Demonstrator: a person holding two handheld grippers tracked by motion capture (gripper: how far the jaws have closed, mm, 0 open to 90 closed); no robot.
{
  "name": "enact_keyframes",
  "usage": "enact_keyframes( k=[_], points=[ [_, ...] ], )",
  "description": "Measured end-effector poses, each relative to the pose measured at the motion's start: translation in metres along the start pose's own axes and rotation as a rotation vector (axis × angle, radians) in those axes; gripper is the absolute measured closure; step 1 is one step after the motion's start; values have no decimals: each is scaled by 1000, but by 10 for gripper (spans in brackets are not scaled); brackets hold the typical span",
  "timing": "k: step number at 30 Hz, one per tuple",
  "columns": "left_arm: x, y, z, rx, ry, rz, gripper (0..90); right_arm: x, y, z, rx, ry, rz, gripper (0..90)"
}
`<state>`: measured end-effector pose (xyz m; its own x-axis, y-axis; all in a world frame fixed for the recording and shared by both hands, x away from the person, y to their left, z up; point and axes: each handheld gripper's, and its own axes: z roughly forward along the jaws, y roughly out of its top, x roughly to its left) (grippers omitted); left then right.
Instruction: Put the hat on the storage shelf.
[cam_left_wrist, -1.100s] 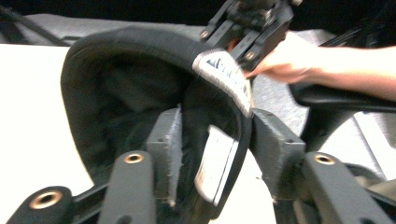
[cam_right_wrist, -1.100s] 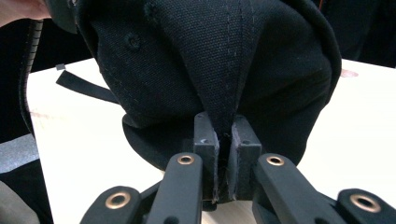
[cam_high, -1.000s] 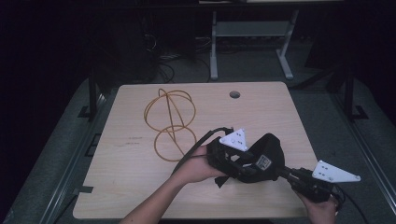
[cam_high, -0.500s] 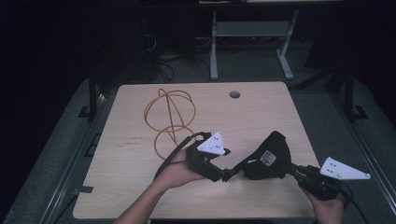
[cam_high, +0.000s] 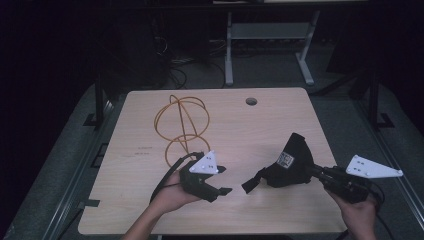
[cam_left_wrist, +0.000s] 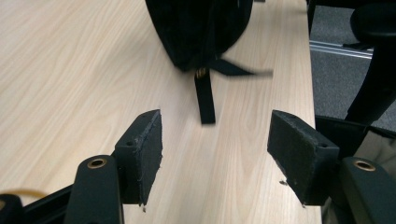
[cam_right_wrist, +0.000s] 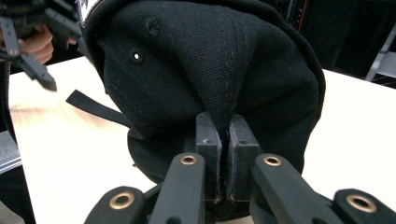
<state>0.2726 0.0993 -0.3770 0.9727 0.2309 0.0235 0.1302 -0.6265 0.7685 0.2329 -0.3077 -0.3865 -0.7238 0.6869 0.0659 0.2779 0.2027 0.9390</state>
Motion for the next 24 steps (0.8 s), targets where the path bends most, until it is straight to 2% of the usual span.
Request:
enact_keyframes(
  k=[3, 10, 18, 24],
  points=[
    [1, -10, -1, 13, 4, -13, 343, -1, 7, 2, 18, 0, 0, 852],
    [2, -32, -5, 9, 18, -45, 321, -1, 26, 7, 39, 3, -19, 853],
    [1, -42, -7, 25, 34, -39, 295, -5, 45, 14, 57, 33, 0, 853],
    [1, -49, -7, 33, 51, -44, 283, -10, 57, 20, 54, 38, 2, 853]
  ],
)
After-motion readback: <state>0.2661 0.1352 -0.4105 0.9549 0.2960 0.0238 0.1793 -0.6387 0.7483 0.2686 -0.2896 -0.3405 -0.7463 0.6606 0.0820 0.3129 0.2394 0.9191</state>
